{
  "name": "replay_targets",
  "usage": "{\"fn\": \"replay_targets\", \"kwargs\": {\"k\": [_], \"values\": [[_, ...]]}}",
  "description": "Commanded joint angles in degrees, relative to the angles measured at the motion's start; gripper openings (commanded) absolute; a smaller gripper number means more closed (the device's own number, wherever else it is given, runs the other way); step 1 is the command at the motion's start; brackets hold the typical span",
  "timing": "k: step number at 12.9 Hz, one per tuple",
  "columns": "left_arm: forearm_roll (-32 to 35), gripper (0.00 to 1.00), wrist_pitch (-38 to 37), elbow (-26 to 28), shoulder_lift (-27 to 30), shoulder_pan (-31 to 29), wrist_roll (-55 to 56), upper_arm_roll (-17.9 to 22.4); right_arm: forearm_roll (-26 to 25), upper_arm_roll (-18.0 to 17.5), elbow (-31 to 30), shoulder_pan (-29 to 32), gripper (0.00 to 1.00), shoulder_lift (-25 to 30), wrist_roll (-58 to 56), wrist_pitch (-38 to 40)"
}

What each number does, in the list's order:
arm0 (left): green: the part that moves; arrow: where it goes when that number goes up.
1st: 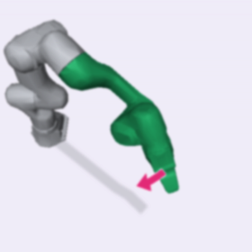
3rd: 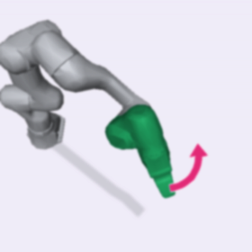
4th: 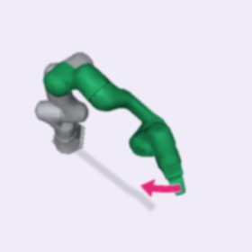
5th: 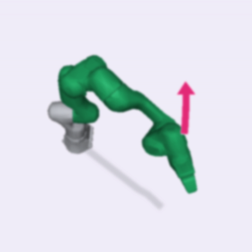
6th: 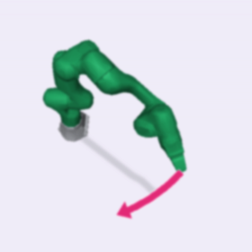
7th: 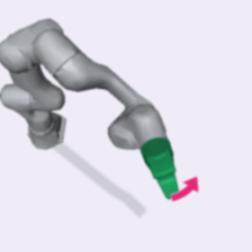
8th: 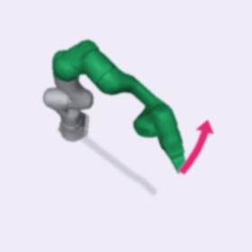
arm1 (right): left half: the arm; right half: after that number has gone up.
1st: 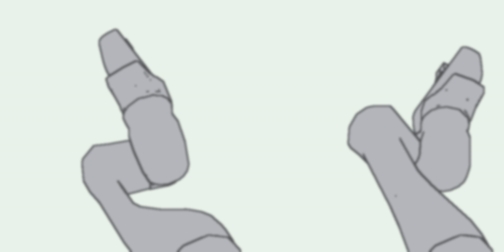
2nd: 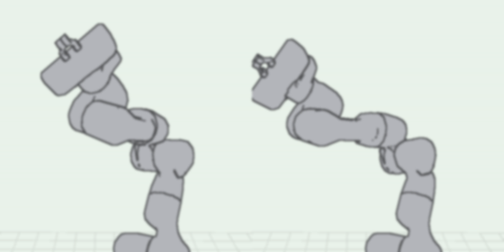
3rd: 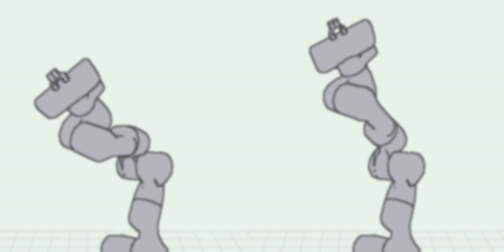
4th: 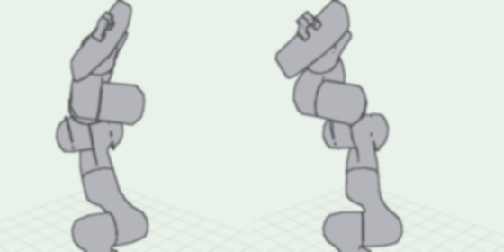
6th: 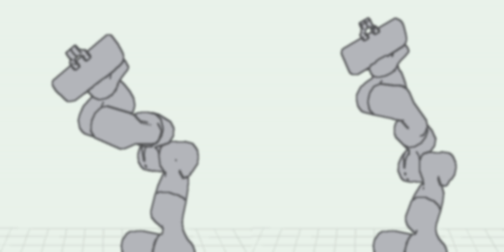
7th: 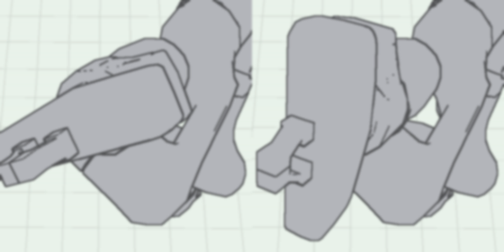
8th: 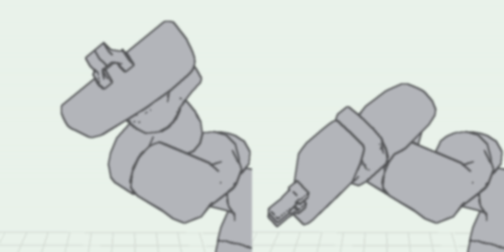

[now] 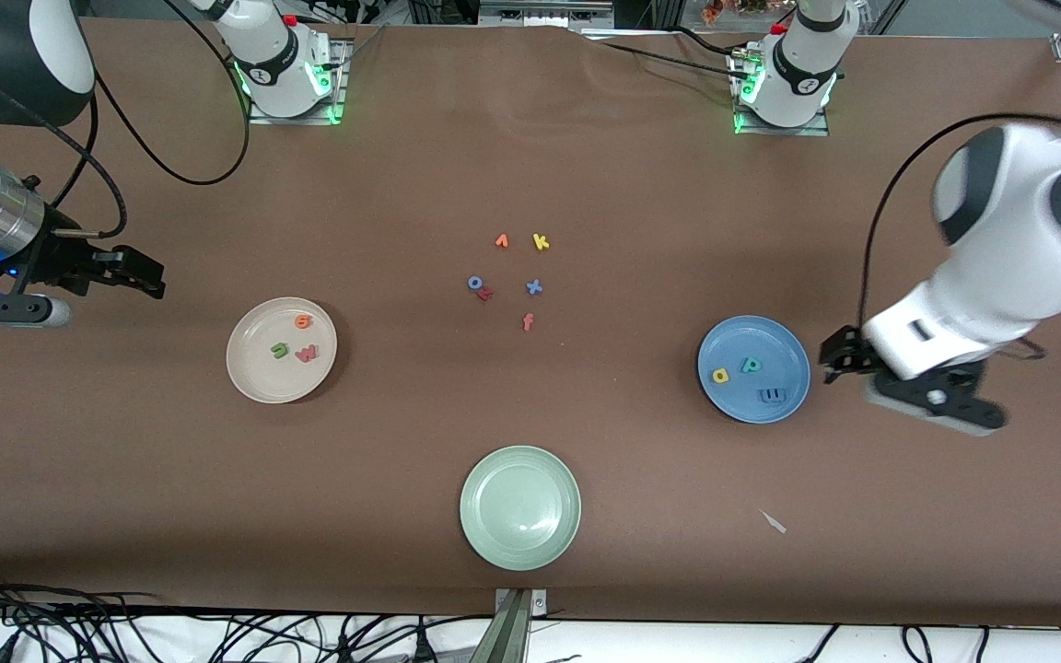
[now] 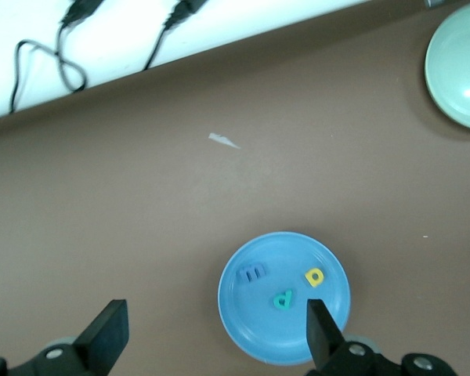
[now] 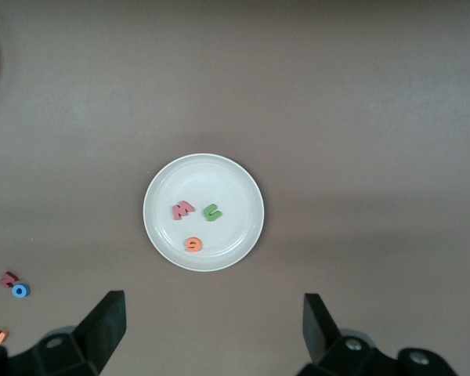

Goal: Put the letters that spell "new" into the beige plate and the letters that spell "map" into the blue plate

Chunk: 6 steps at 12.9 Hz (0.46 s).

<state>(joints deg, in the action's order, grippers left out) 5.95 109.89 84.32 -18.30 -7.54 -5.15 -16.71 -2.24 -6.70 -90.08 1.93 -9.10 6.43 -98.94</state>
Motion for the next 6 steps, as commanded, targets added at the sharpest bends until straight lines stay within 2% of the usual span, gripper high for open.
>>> {"fn": "replay_targets", "kwargs": {"k": [1, 2, 4, 6], "values": [[-3.75, 1.0, -4.91, 7.95, 10.54, 8.73, -0.73, 10.78, -0.31, -0.07, 0.78, -0.08, 1.0, 0.05, 0.16, 0.41], [-3.75, 1.0, -7.03, 10.32, 12.91, 10.33, -0.99, 12.74, -0.31, -0.07, 0.78, -0.08, 1.0, 0.05, 0.16, 0.41], [-3.84, 1.0, -7.14, 17.16, 18.8, 10.96, -1.0, 13.11, -0.31, -0.07, 0.78, -0.08, 1.0, 0.05, 0.16, 0.41], [-3.75, 1.0, -7.75, 17.82, 19.27, 10.97, -0.47, 13.11, -0.31, -0.07, 0.78, -0.08, 1.0, 0.05, 0.16, 0.41]]}}
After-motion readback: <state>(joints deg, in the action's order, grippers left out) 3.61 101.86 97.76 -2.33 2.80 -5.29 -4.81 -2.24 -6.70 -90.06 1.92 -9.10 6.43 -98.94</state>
